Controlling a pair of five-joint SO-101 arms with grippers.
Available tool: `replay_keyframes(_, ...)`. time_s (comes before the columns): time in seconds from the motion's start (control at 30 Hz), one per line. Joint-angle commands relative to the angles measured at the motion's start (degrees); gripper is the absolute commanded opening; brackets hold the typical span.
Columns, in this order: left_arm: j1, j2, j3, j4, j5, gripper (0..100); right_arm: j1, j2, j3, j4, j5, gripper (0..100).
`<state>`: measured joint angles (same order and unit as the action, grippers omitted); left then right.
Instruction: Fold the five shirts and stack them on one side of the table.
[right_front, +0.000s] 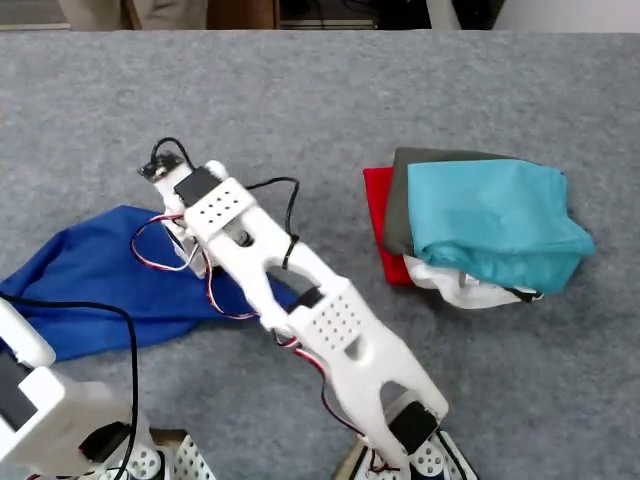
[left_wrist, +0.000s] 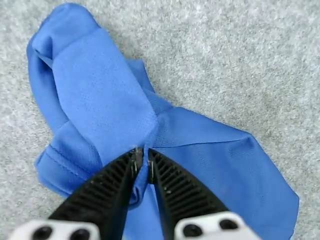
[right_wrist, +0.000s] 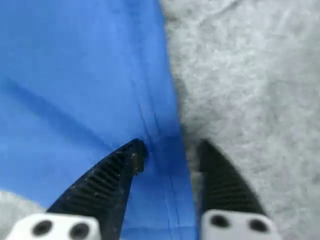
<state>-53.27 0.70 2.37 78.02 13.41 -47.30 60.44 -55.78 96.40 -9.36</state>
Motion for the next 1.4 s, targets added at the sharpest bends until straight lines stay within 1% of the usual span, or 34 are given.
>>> replay_keyframes(0.0,-0.44,-0.66,-0.18,-0.35,-0.44,2,-0.75,4.97,-10.95,5.63,-0.62,0.6)
replay_keyframes(0.03,-0.35,-0.66,-0.18,-0.44,-0.44,2,-0.48,6.11,-12.53,6.07,-0.62,1.7)
replay_keyframes(0.13,-0.35,-0.66,-0.18,-0.44,-0.44,2,1.71,6.46,-13.93,6.07,-0.62,0.2)
replay_keyframes(0.27,-0.44,-0.57,-0.18,-0.53,-0.44,2,5.85,1.89,-9.36,6.07,-0.44,0.2)
replay_keyframes(0.37,-0.26,-0.04,0.26,-0.53,-0.35,2,9.89,-4.70,-0.40,6.07,0.35,0.2)
replay_keyframes(0.6,-0.09,-0.22,3.69,-2.55,-0.35,2,21.85,-23.16,30.64,6.07,8.09,0.2)
replay_keyframes(0.7,0.18,-0.13,3.96,-2.29,-0.35,2,27.21,-28.70,40.48,5.89,11.25,0.2)
replay_keyframes(0.77,0.26,-0.13,3.96,-2.29,-0.35,2,29.14,-31.52,46.11,5.80,14.42,0.2)
replay_keyframes(0.87,0.26,-0.22,3.96,-2.20,-0.62,2,29.58,-35.65,55.43,5.89,24.88,0.3)
replay_keyframes(1.0,0.18,-0.22,3.96,-2.11,-3.69,2,29.58,-41.89,65.27,5.71,31.56,1.7)
replay_keyframes(1.03,0.09,-0.40,3.96,-2.11,-3.69,2,29.58,-43.65,66.51,5.80,33.05,4.3)
replay_keyframes(1.1,0.09,-0.66,3.78,-2.11,-4.31,2,29.41,-47.78,67.38,5.89,35.08,12.9)
replay_keyframes(1.2,0.18,-0.66,3.34,-2.20,-4.40,2,28.09,-54.46,64.66,5.89,35.43,25.6)
replay_keyframes(1.27,0.35,-0.75,3.34,-2.46,-4.48,2,26.68,-57.45,60.26,5.89,34.90,27.4)
replay_keyframes(1.37,2.64,-0.75,2.37,-2.11,-4.48,2,23.52,-57.54,50.24,5.63,29.19,27.4)
